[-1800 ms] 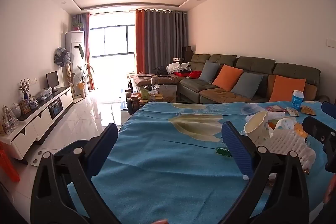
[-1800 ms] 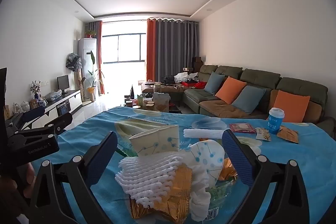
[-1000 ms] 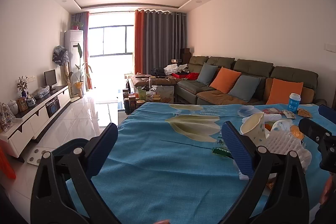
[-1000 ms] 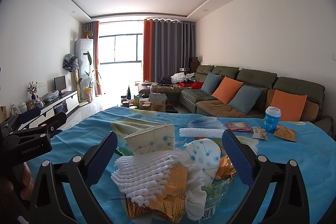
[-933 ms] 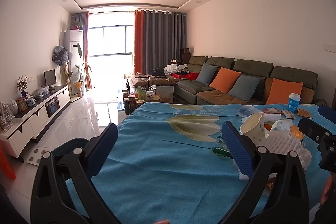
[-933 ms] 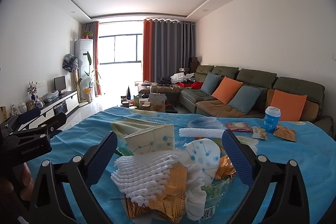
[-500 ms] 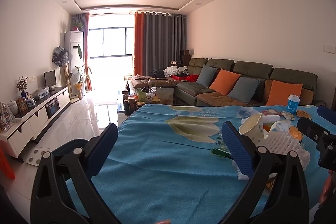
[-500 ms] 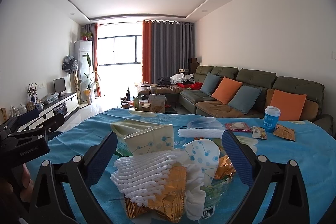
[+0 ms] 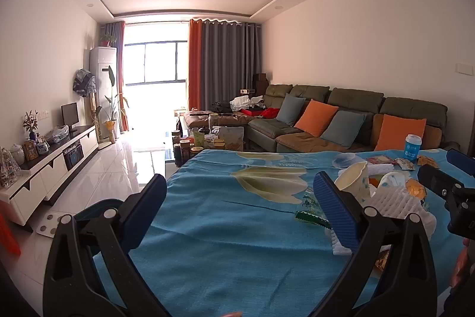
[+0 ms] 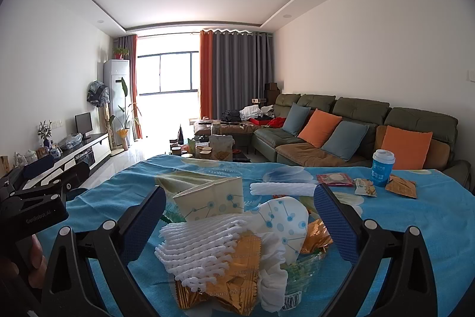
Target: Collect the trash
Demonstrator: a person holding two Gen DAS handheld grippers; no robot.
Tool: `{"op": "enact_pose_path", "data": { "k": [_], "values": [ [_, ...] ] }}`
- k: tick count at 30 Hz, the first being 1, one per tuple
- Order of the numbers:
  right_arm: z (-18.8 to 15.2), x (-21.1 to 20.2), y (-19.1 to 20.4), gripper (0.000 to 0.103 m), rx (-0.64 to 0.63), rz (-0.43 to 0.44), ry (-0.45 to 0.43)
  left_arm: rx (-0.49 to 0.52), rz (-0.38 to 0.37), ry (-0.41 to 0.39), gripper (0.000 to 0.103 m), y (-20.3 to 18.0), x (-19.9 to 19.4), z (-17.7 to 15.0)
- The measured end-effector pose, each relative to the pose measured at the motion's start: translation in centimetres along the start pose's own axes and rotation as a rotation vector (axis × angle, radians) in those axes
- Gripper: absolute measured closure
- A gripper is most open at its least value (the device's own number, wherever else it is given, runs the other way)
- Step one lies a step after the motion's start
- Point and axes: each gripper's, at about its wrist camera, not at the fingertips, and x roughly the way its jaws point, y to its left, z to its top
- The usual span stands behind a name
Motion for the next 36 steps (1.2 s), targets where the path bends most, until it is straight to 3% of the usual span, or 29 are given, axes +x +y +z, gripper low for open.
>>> {"op": "enact_pose_path", "data": {
  "k": [36],
  "values": [
    [-0.17,-0.18,-0.08,0.007,0.010,0.006,0.000,0.008,-0.026,0.004,0.006,-0.67,-0.34,-0.03]
  ]
}}
